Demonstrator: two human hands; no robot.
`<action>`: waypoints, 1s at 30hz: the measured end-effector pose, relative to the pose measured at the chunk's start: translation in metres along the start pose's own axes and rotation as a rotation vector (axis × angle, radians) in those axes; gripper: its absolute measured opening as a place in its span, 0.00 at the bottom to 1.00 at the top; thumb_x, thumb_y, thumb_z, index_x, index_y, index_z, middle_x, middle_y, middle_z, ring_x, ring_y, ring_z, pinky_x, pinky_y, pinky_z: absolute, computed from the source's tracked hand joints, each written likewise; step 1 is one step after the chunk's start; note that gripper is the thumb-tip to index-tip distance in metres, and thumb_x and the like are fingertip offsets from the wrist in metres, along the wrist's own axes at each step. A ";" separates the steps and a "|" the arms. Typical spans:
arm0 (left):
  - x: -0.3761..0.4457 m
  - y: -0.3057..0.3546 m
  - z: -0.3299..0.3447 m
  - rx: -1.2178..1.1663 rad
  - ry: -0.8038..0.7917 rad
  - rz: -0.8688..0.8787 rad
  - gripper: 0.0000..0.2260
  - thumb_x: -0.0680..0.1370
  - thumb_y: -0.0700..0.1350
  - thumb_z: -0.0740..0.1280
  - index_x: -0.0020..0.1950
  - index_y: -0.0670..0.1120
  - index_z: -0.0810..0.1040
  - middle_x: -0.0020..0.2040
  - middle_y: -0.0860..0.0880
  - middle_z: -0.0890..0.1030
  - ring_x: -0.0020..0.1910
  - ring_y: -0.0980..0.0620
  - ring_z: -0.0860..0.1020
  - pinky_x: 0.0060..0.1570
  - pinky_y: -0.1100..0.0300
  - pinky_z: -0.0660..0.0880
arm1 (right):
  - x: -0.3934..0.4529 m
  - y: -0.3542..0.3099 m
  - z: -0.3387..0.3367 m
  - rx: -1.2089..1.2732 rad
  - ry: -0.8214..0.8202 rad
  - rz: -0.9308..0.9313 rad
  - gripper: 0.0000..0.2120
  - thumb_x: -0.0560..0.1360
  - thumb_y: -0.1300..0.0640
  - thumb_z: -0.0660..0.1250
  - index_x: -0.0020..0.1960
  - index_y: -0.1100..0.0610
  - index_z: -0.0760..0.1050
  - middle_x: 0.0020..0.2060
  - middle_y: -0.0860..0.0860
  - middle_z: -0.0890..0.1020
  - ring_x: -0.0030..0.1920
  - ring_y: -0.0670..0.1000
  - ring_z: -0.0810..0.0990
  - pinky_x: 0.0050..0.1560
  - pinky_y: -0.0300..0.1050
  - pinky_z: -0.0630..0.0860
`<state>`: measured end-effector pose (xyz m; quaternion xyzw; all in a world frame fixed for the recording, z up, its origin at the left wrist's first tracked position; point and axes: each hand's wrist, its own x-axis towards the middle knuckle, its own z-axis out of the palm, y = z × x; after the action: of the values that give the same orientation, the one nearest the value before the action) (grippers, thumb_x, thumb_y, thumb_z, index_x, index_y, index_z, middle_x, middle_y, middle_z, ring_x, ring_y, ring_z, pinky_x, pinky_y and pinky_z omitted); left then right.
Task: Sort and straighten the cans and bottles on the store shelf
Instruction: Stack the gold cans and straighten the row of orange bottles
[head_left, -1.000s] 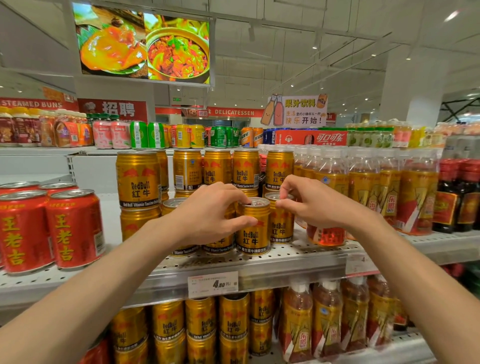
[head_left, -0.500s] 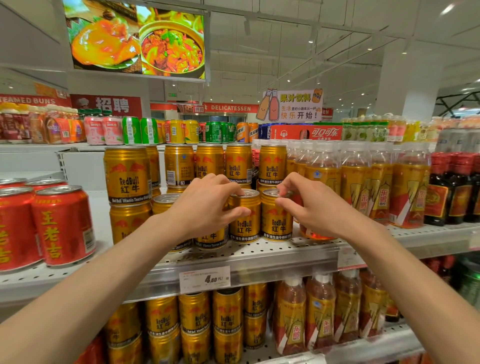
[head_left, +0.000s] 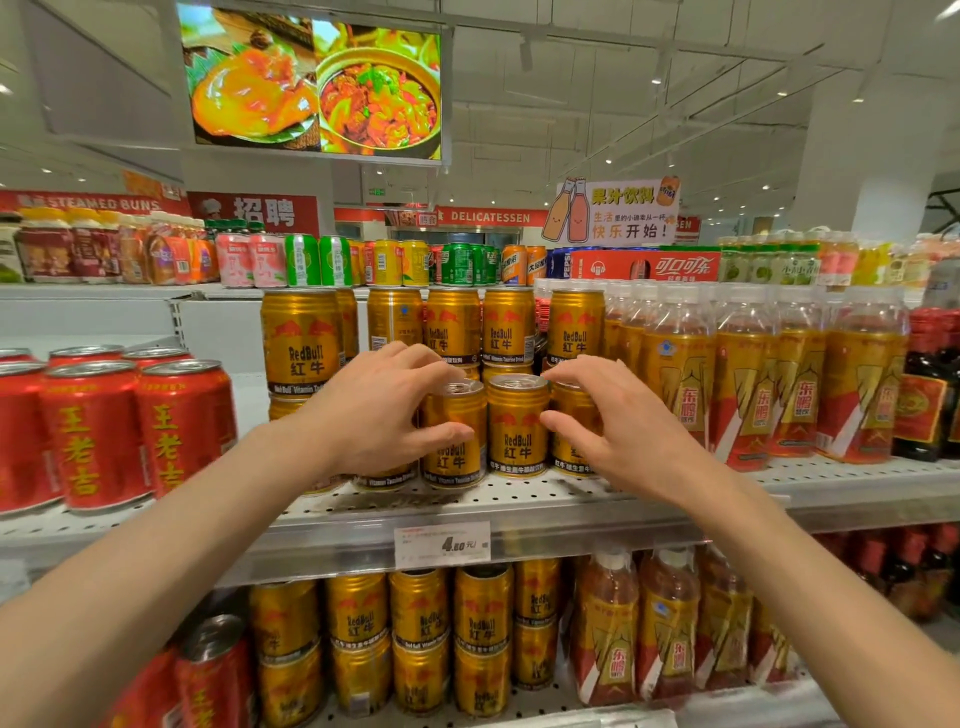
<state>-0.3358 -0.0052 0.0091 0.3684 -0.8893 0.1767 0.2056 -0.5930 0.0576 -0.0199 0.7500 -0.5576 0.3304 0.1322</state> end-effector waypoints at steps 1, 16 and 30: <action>-0.003 -0.003 -0.001 -0.011 -0.016 -0.009 0.34 0.74 0.72 0.58 0.75 0.56 0.68 0.71 0.54 0.73 0.68 0.54 0.71 0.67 0.53 0.71 | 0.003 -0.003 0.003 0.000 -0.006 -0.013 0.22 0.80 0.43 0.64 0.72 0.48 0.70 0.70 0.45 0.75 0.74 0.47 0.68 0.80 0.58 0.53; -0.008 0.002 0.010 0.015 0.014 -0.092 0.35 0.73 0.73 0.56 0.74 0.54 0.70 0.69 0.53 0.74 0.66 0.53 0.71 0.64 0.54 0.70 | 0.018 0.002 0.009 0.069 -0.061 -0.028 0.16 0.79 0.45 0.67 0.66 0.48 0.75 0.65 0.42 0.78 0.69 0.46 0.72 0.78 0.59 0.57; -0.022 0.005 0.023 -0.118 0.157 -0.110 0.34 0.74 0.72 0.55 0.71 0.53 0.73 0.68 0.52 0.76 0.69 0.51 0.70 0.69 0.48 0.68 | 0.005 -0.006 0.003 0.126 -0.031 0.036 0.19 0.80 0.46 0.66 0.70 0.47 0.73 0.71 0.44 0.74 0.75 0.45 0.66 0.78 0.57 0.60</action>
<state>-0.3303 0.0001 -0.0217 0.3887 -0.8578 0.1409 0.3054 -0.5854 0.0539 -0.0177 0.7516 -0.5511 0.3556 0.0702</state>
